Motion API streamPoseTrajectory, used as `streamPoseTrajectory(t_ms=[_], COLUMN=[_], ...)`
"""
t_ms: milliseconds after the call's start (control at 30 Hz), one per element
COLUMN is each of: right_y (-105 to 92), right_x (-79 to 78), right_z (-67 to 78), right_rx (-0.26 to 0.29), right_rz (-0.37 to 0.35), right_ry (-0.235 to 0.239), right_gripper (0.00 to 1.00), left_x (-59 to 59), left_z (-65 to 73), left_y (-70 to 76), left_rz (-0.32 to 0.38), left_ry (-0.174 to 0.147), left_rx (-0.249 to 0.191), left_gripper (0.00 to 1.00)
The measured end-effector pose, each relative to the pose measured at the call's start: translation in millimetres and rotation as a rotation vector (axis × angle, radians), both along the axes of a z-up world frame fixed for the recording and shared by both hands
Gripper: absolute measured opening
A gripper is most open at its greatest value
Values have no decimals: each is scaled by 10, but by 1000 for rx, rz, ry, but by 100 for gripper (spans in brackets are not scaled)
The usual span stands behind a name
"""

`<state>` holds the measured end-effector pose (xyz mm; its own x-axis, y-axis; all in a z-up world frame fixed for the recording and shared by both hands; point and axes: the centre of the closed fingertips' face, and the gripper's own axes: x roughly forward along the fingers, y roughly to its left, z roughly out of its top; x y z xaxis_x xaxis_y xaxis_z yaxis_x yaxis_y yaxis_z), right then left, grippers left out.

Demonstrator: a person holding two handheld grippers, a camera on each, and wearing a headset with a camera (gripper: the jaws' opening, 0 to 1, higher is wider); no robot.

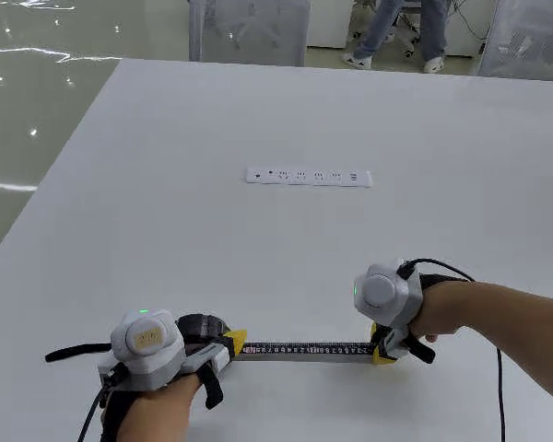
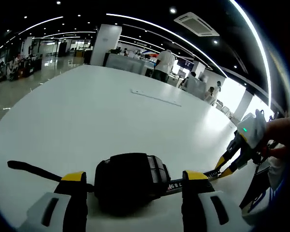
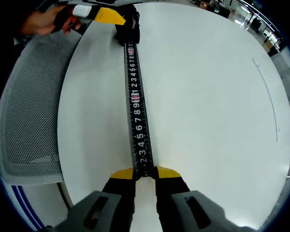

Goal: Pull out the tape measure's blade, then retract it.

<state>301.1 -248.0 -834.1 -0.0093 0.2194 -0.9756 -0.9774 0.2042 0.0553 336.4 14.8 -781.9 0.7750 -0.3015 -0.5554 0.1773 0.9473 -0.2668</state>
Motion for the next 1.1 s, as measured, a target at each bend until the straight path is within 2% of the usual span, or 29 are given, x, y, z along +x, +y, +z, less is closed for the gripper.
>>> streamPoseTrajectory(t_ms=[33, 67, 133, 167, 233, 333, 400, 467, 567, 667, 933, 967, 1100], right_y=[2, -13, -15, -15, -16, -18, -11, -12, -16, -15, -18, -6, -9], right_x=[-3, -1, -3, -5, -3, 3, -6, -4, 2, -4, -4, -25, -25], right_z=[5, 3, 7, 10, 11, 3, 15, 15, 7, 10, 6, 16, 29], right_rx=[-45, -49, -42, -39, -32, -27, -24, -21, -11, -4, 0, 11, 33], right_rz=[13, 12, 8, 7, 1, -6, -10, -14, -23, -29, -33, -1, -10], right_ry=[15, 18, 17, 16, 15, 14, 13, 11, 8, 3, -2, -35, -51], right_gripper=[14, 14, 14, 14, 14, 14, 14, 14, 14, 14, 14, 14, 14], left_x=[24, 25, 28, 43, 49, 45, 48, 43, 28, 27, 29, 23, 23], left_z=[-72, -110, -118, -126, -134, -172, -177, -183, -211, -220, -223, -223, -224], left_y=[-26, -37, -79, -58, -52, 1, -13, -16, -34, -39, -36, -32, -33], left_rz=[11, 27, 32, 38, 47, 59, 57, 47, -2, -9, -10, -36, -46], left_ry=[48, 76, 99, 96, 104, 113, 116, 117, 113, 111, 114, 110, 114], left_rx=[-23, -50, -87, -69, -64, -31, -44, -30, 39, 59, 67, 108, 119], left_gripper=[76, 74, 71, 71, 70, 64, 64, 64, 64, 63, 61, 61, 60])
